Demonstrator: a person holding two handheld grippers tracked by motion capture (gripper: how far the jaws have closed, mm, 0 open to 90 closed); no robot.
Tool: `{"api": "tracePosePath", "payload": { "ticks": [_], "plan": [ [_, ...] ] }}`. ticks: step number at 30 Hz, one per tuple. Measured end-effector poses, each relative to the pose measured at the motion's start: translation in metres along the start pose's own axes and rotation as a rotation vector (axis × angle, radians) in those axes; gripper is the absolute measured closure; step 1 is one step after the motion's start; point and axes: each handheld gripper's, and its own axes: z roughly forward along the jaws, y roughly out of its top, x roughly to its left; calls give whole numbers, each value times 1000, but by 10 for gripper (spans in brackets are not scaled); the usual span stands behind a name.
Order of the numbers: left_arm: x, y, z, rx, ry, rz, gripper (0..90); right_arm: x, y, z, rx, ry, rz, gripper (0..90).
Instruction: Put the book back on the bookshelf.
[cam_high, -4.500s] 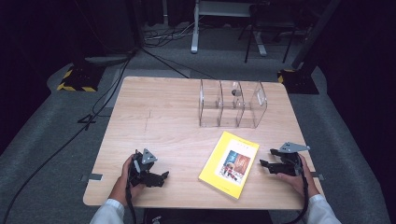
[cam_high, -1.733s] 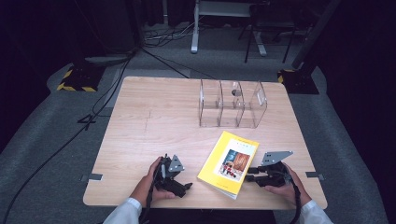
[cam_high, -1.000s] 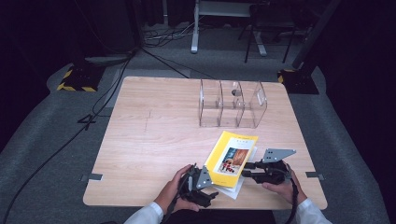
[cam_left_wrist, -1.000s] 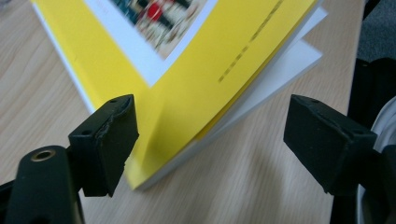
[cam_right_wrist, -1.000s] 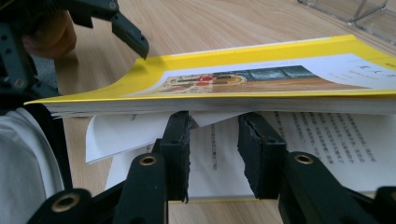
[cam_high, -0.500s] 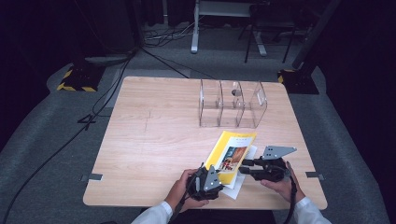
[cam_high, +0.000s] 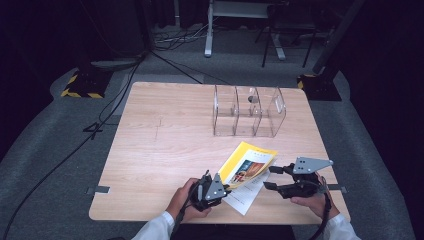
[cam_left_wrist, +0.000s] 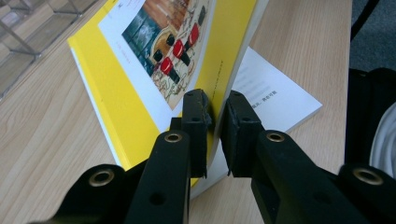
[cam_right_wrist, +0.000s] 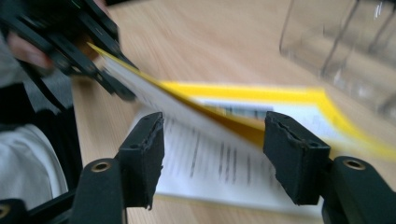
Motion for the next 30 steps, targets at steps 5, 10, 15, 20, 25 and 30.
{"api": "tracePosePath", "payload": {
  "ticks": [5,10,15,20,25,30],
  "plan": [
    [13,-12,-9,30,-28,-7,797,9,15,10,-24,7,-124,354],
    [19,-18,-14,34,-32,-8,790,13,24,32,-5,77,-173,339],
    [30,-27,-22,23,-39,-27,789,13,17,63,139,95,-238,345],
    [43,-38,-28,9,-77,-65,770,2,5,72,254,-62,-279,433],
    [49,-40,-34,4,-71,-68,759,-8,-7,70,245,-97,-290,581],
    [50,-39,-41,21,-24,-79,685,-5,-7,66,199,-111,-354,691]
  ]
}}
